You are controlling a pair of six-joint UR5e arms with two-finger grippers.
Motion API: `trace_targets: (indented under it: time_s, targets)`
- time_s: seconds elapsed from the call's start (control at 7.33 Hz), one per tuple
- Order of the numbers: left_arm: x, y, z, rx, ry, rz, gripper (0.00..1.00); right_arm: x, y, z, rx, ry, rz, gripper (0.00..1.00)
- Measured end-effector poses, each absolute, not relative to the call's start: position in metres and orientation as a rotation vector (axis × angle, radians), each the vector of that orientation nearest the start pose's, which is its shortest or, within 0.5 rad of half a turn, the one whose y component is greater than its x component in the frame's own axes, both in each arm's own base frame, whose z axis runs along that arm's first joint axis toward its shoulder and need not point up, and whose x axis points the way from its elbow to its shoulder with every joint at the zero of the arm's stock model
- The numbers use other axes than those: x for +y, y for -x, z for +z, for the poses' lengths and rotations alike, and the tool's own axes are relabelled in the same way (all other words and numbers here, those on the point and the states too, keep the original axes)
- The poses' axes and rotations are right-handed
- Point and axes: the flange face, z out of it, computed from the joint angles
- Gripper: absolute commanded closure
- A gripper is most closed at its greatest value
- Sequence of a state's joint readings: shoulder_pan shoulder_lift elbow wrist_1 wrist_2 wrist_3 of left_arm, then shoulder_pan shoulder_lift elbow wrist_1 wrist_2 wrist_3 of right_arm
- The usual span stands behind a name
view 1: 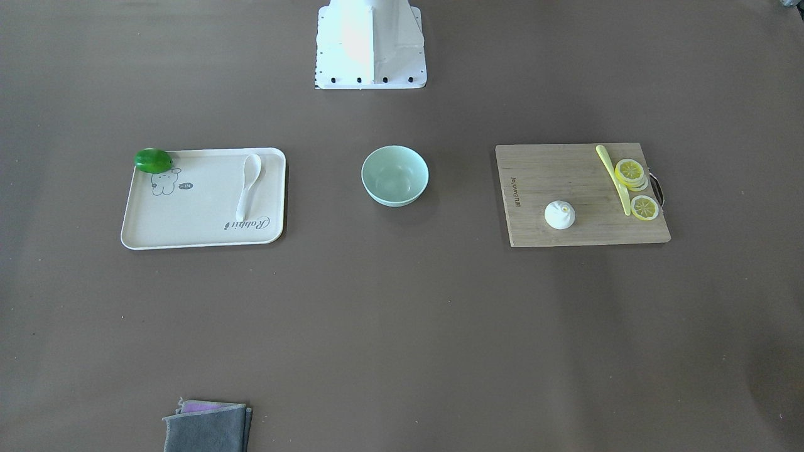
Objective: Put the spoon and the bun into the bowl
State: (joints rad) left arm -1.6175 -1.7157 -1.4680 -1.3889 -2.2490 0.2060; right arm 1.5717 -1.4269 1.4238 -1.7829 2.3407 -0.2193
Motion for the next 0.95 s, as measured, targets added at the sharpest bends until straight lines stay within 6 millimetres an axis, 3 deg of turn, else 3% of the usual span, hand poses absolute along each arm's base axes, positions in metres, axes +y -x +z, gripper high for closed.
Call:
trace_targets:
  time_s: [0.95]
  targets:
    - [-0.5346, 0.0890, 0.6544, 0.732, 0.046, 0.088, 0.01, -0.5246, -0.0683, 0.6842, -0.797, 0.110, -0.110, 0.00]
